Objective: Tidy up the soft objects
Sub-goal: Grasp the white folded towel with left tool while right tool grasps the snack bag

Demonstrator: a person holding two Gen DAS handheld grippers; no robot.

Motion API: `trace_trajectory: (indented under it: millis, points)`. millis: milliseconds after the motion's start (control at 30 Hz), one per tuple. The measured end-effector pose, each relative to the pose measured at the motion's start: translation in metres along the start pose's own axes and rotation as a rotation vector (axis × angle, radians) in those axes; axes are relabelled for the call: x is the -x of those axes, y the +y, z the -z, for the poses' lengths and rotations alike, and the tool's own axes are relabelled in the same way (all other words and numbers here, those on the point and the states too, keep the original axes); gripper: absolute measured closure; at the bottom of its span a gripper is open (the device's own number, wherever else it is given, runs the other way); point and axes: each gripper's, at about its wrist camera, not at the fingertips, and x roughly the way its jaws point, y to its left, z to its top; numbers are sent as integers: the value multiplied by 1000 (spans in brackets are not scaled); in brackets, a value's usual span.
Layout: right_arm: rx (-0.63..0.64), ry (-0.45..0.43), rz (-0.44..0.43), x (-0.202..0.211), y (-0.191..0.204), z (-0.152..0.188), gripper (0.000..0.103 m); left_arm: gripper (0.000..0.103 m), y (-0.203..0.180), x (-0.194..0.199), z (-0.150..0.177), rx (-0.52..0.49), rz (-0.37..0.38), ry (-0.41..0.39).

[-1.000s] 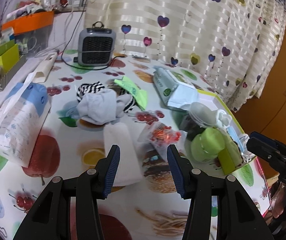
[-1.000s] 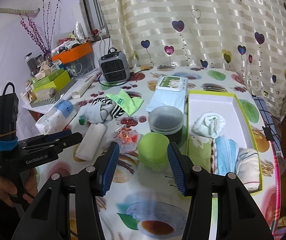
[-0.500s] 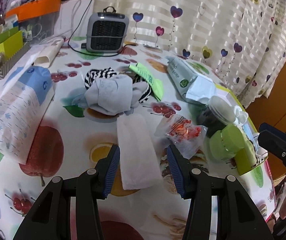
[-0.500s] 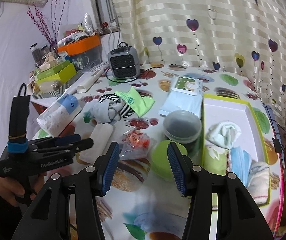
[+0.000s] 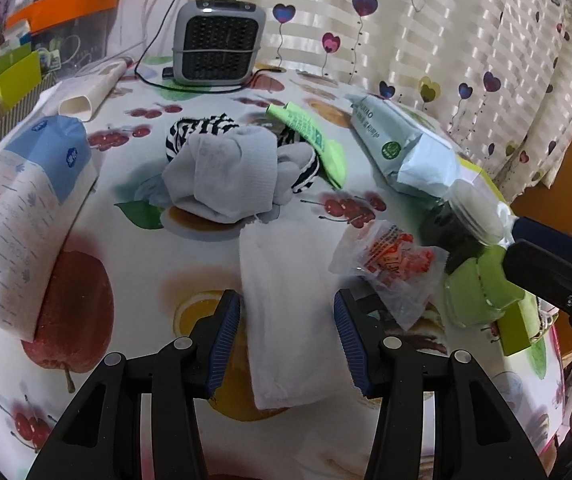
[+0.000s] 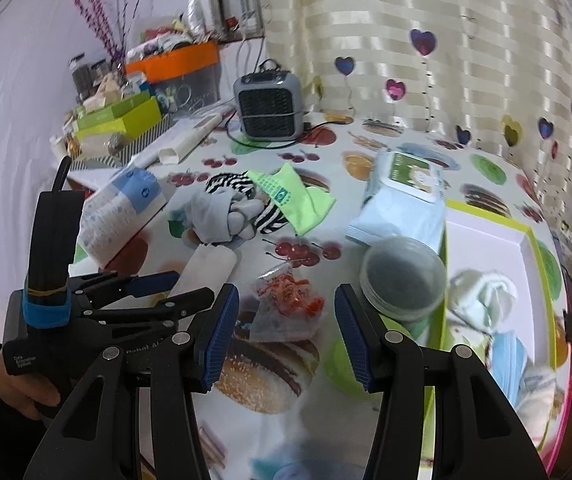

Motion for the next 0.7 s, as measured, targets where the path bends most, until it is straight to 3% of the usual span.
trace_trajectory:
  millis: [167,367,700]
  points:
    - [66,79,5,-28,6,-9,52,56,2,-3,1,-7,-8,-6]
    - [143,179,20,-59,11,-15,52,74,9,-2,2,-1,-3,-14]
    - [229,288,48,-89,22,-19,52,81,23,4,3,31,11,-24]
